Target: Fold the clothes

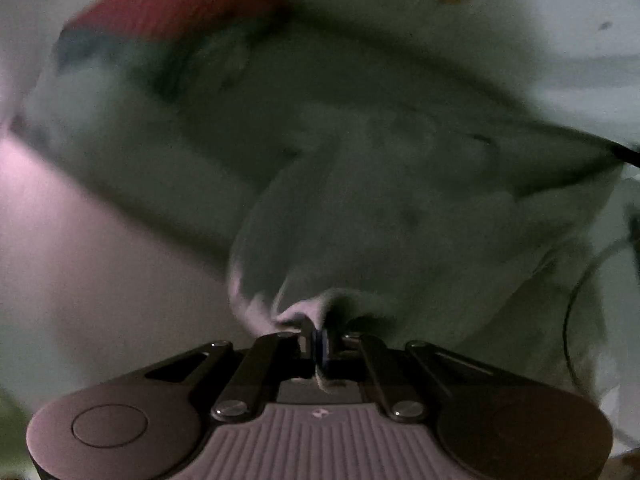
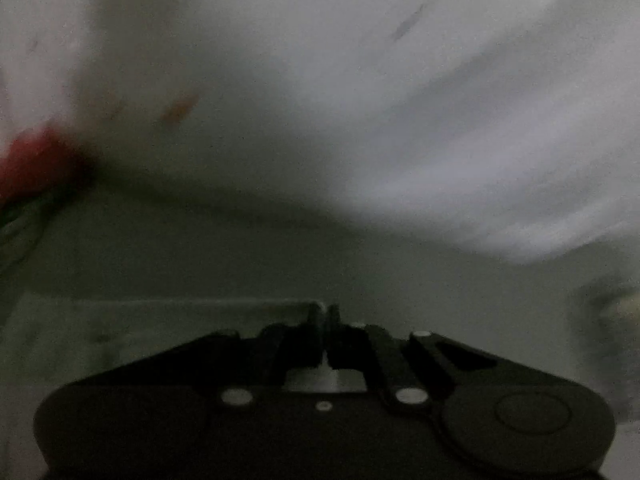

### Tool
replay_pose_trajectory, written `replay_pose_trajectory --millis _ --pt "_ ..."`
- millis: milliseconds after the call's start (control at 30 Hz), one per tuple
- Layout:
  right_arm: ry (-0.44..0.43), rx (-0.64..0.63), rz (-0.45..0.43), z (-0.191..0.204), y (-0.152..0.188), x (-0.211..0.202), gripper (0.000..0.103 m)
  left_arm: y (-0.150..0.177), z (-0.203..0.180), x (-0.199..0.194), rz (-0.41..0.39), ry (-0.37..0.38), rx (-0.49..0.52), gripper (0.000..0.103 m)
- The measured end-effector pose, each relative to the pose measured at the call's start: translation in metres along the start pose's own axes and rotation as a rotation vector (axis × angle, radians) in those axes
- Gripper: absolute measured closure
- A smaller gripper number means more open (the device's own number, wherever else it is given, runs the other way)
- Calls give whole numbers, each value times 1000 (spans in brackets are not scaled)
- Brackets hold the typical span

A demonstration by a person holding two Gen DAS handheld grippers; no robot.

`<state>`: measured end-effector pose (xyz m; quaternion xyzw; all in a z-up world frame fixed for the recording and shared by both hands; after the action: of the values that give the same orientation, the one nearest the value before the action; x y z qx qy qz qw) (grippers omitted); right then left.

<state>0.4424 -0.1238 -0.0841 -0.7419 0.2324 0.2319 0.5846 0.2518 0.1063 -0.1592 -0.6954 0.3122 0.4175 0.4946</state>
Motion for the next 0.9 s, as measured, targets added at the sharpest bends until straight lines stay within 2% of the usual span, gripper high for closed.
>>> replay_pose_trajectory --millis 67,100,133,233,267,300,367,433,467,533,633,733,833,900 --pt "244 -29 -119 -54 -8 -60 101 -20 -19 -8 -59 53 32 100" --pt "331 15 -162 -81 -2 -88 101 -28 -33 -6 -75 82 50 100" --pt "407 42 -167 -100 10 -103 99 -35 -48 -1 -81 113 68 100" --pt "667 -48 -19 -139 66 -103 93 -45 -91 19 -65 136 137 100" --pt "705 -120 64 -143 85 -95 92 -44 -104 24 -50 143 162 100" --pt "703 -168 144 -144 107 -87 91 -41 -115 27 -32 157 187 97" --pt "633 -119 208 -142 129 -84 82 -33 -135 32 -1 176 235 96" --pt "496 -2 205 -130 137 -87 58 -25 -144 32 5 167 278 93" --pt "419 44 193 -121 138 -88 56 -26 -142 38 7 159 294 92" --pt "281 73 170 -96 135 -84 52 -33 -134 54 10 142 312 79" --pt "106 34 151 -48 120 -65 48 -47 -127 70 17 153 304 66" --pt "-101 -31 112 2 103 -45 42 -57 -121 81 26 169 309 61" --pt "-318 -101 93 65 86 -20 40 -57 -119 99 23 138 319 61" --pt "-432 -135 102 98 77 3 39 -56 -116 113 36 133 291 61"
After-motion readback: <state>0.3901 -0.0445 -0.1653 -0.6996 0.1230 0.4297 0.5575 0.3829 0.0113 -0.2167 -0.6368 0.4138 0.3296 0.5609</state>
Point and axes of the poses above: each gripper's, at about its wrist camera, not at the fingertips, and x roughly the way its jaws point, z to its left, y to its underside, the point moved 8 cm from there along x, roughly the way its jaws point, and after that the axes turned 1 degree about -y, right-handed, at the moved point
